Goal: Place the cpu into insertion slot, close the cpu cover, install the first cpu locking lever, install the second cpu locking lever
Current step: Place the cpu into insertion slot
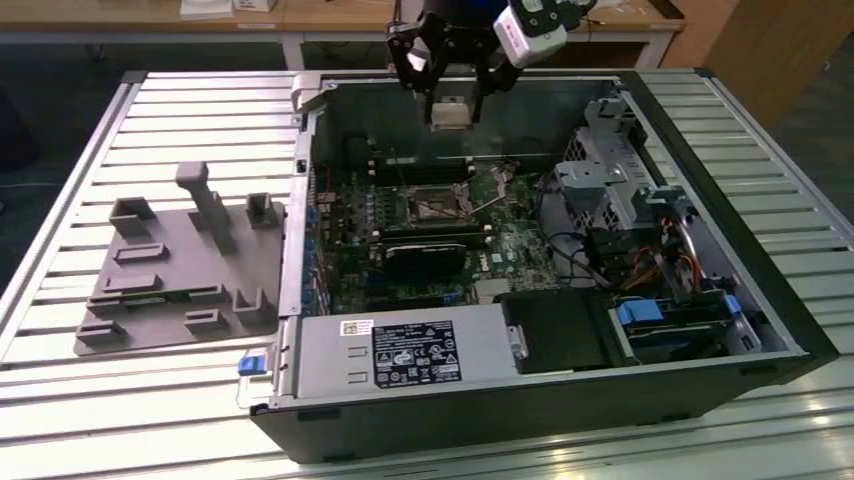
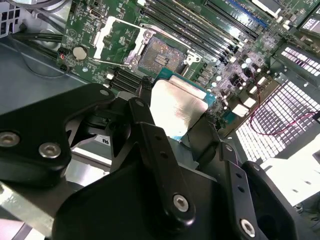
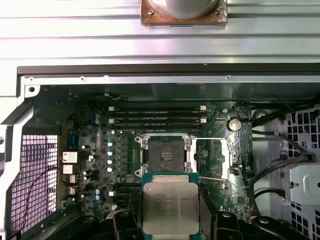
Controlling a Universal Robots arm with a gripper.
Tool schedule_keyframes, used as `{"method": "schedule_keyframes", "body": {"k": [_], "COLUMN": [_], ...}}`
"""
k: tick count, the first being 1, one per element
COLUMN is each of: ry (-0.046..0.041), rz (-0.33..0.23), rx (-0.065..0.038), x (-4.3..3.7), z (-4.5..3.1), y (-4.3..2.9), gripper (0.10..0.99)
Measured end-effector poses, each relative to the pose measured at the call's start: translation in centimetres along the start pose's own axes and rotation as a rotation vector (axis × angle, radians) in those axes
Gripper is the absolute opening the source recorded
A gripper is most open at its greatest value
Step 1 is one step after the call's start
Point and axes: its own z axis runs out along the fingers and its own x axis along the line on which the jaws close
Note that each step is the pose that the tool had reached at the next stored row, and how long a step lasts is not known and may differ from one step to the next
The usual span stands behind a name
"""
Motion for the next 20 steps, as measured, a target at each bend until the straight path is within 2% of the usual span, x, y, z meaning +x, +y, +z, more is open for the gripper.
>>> {"method": "schedule_keyframes", "body": {"k": [10, 20], "ry": [-0.0001, -0.0001], "rz": [0.0, 0.0], "rx": [0.0, 0.0], "x": [-0.03, -0.04], "z": [1.41, 2.46], "y": [-0.1, 0.17], "gripper": [0.541, 0.541]}}
